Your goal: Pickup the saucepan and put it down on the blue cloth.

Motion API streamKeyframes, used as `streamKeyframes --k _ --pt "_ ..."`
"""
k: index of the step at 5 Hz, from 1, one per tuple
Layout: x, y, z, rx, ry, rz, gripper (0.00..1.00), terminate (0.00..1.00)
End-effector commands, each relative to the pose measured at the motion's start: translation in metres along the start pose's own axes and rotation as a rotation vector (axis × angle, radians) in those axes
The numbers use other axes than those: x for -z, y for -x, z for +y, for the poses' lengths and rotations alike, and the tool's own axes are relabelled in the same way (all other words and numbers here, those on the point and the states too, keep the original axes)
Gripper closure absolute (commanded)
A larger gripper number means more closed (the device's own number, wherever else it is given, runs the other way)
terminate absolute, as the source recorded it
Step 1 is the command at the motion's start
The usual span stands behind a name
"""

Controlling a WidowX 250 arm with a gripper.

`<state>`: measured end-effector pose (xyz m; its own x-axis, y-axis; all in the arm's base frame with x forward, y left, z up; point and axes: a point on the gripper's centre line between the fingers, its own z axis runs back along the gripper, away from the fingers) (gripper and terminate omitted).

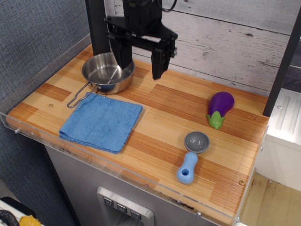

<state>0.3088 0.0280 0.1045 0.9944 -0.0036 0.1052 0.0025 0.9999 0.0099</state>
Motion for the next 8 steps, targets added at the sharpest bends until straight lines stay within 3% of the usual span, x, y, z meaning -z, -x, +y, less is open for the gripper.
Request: streamKeyframes --k 1,3,4,6,7,8 --pt "0.020 -0.027 0.035 -0.031 0.011 -0.060 0.00 0.00" --pt "0.050 -0.053 0.049 -0.031 0.000 -0.058 0.00 0.00" --pt "0.073 -0.059 0.052 -0.010 -0.044 -0.017 0.00 0.00" --pt "0.093 -0.066 0.054 0.006 -0.063 0.024 0.00 0.00" --pt "0.098 -0.068 0.053 0.018 -0.053 0.031 1.00 0.00" --pt "0.093 -0.067 0.053 0.018 -0.064 0.033 1.00 0.00"
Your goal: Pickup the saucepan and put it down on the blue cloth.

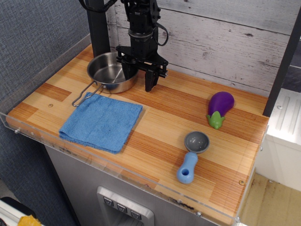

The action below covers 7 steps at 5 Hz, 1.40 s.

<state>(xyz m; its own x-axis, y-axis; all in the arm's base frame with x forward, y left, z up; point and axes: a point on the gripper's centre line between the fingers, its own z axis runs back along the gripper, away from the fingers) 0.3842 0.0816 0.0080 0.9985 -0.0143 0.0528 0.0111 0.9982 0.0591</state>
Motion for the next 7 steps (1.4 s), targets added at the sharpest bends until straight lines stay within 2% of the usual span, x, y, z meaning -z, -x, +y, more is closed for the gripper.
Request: streamKeyframes --k 1,2,3,4,5,6,7 --pt "-0.017 0.002 0.006 -0.006 -0.016 -0.028 1.00 0.00" --pt "-0.026 0.007 0.011 -0.019 -0.015 -0.034 1.00 0.00" --pt "-0.055 0.012 0.014 -0.056 0.014 -0.065 1.00 0.00" --pt "-0.091 0.019 0.010 -0.083 0.000 -0.108 1.00 0.00" --pt "-0.121 0.034 -0.005 -0.072 0.023 -0.146 1.00 0.00" --pt "-0.120 0.059 -0.034 -0.034 0.081 -0.144 1.00 0.00" --pt "-0.109 0.080 -0.050 -0.013 0.093 -0.105 1.00 0.00"
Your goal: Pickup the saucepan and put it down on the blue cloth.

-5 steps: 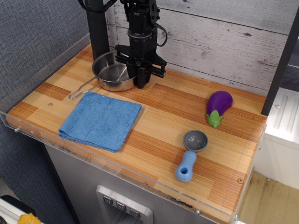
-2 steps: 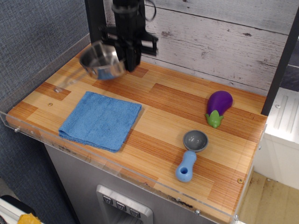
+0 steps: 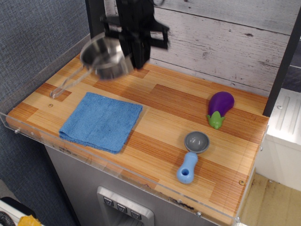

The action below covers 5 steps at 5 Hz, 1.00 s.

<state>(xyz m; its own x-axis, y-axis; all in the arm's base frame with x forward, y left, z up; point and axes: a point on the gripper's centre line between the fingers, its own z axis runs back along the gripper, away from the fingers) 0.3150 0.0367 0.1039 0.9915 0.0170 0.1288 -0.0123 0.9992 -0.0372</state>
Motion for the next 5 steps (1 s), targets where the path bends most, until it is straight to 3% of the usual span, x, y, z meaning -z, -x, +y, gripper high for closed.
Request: streamKeyframes --k 1,2,3,5 --pt "0.016 0.033 -0.005 0.020 -0.018 0.040 1.00 0.00" --pt "0.032 0.041 0.009 0.006 -0.055 0.105 1.00 0.00" --pt "0.050 0.050 0.025 -0.005 -0.049 0.160 1.00 0.00" --pt "0.061 0.051 0.025 0.025 -0.017 0.200 1.00 0.00"
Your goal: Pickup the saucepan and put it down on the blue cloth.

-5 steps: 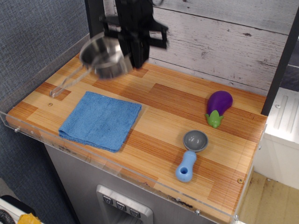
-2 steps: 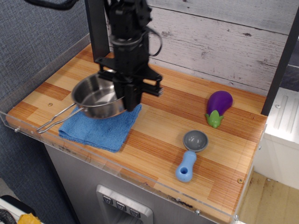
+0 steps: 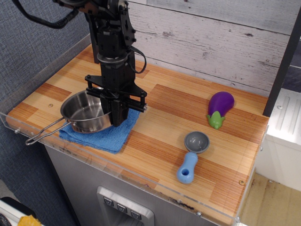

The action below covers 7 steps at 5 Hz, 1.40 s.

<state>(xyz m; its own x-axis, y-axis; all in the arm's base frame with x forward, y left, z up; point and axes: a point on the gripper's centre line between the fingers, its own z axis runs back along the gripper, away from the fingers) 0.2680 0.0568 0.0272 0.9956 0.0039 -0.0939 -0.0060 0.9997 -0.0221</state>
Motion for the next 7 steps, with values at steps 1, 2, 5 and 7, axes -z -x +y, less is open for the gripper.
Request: streamKeyframes --k 1,2,5,7 --pt "-0.019 -0.006 -0.006 0.049 -0.020 -0.040 0.00 0.00" --pt "-0.044 -0.008 -0.016 0.085 -0.033 -0.114 0.00 0.00" --pt "-0.097 0.016 -0.011 -0.053 -0.035 -0.269 0.00 0.00" --pt "-0.094 0.014 -0.012 -0.013 -0.032 -0.263 0.00 0.00"
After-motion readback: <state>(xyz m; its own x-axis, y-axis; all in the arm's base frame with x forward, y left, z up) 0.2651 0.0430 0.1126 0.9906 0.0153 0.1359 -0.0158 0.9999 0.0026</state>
